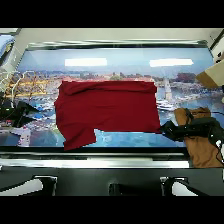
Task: Fold the clothes and pants, and hang the long-sleeved shirts on hangers.
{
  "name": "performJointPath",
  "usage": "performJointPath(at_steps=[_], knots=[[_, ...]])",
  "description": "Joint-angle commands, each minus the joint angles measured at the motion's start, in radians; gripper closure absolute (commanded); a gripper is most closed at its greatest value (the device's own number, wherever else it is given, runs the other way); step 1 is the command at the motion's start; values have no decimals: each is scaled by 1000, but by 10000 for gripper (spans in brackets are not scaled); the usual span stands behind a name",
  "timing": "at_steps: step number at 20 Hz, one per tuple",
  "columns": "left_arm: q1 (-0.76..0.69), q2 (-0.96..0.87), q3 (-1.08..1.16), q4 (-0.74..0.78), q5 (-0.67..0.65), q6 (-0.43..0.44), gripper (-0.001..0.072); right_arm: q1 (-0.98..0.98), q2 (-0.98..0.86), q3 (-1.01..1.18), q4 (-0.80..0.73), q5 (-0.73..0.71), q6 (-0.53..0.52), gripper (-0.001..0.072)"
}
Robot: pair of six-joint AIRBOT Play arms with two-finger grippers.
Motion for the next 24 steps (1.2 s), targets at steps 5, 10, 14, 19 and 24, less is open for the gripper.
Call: performJointPath(at_steps=[5,10,14,19,24], knots=[[-1,1,-4,1,2,26,108,101,-47,-68,89,142,-28,291],[-3,1,-27,2,2,103,108,156,-5,-68,74,197,-5,686],[-17,1,-166,-4,124,143,108,156,101,-68,68,134,5,686],[-101,-51,-244,-100,228,231,108,156,198,-68,68,92,48,685],[-185,-125,-244,-122,245,224,108,156,216,-68,69,91,82,685]])
